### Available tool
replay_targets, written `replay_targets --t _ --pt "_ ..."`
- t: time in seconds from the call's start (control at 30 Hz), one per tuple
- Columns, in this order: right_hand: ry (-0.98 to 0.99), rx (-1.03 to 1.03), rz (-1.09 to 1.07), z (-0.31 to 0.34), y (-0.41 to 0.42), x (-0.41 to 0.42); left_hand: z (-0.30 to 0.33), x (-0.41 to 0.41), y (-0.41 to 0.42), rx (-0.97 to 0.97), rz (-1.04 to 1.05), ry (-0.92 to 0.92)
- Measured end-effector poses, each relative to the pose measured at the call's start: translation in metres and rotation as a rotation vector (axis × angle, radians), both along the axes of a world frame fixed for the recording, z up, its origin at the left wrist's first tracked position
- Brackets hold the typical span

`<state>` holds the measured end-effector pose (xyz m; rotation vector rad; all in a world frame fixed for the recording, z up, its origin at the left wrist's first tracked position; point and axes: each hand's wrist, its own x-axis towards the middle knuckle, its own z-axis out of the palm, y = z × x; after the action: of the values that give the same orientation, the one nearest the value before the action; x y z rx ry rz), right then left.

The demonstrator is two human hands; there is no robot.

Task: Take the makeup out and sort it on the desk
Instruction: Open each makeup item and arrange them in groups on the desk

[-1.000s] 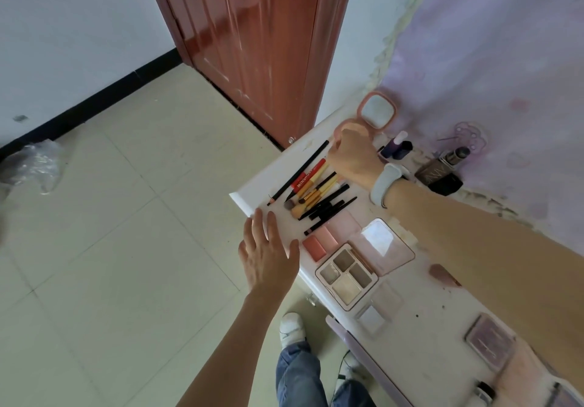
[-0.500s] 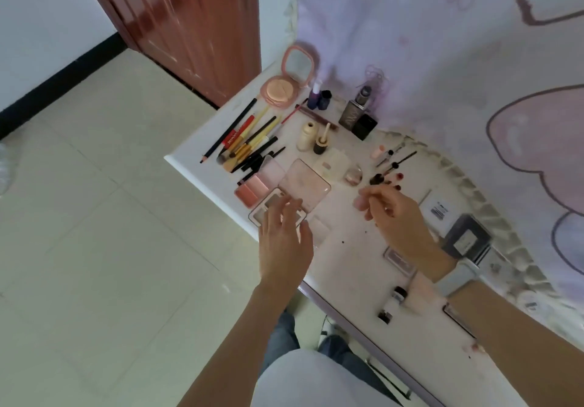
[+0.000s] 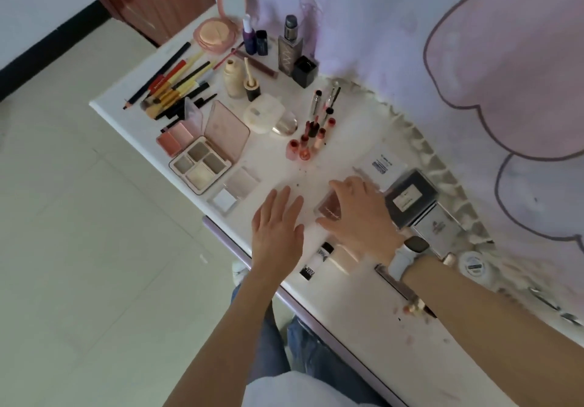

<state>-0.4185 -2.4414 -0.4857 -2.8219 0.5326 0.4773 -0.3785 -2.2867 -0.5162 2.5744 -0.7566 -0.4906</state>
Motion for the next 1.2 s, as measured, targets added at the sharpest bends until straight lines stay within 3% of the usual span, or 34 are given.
replay_targets --t 0.2,0.3,0.4,0.5,0.57,0.9,0.97,1.1,1.2 --pt "-0.063 0.008 0.060 -0.005 0.003 -0.002 0.002 0.006 0.001 -0.060 0.052 0.097" --pt "-0.222 0.314 -0.048 0.002 0.000 -0.007 0.014 0.006 -0.002 -0.335 0.270 0.255" --pt "-0.437 0.656 0.008 0.012 -0.002 -0.009 0.031 0.009 -0.001 -0.730 0.607 0.691" --pt "-0.499 0.737 0.136 0.017 0.004 -0.010 0.037 0.013 0.004 -0.763 0.621 1.139" --pt "-0.472 0.731 0.179 0.019 0.008 -0.009 0.036 0.013 0.009 -0.745 0.534 1.269" --pt "-0.443 0.542 0.381 0.026 0.008 -0.009 0.040 0.010 0.022 -0.873 0.403 1.023" --pt "-0.431 0.602 0.244 0.028 0.002 -0.007 0.039 0.011 0.024 -0.857 0.402 0.871" --pt "-0.285 0.979 -0.194 0.040 0.005 0.006 0.041 0.005 0.020 -0.696 0.277 0.496" --pt "-0.221 0.992 -0.165 0.046 0.012 0.015 0.041 0.000 0.015 -0.634 0.187 0.279"
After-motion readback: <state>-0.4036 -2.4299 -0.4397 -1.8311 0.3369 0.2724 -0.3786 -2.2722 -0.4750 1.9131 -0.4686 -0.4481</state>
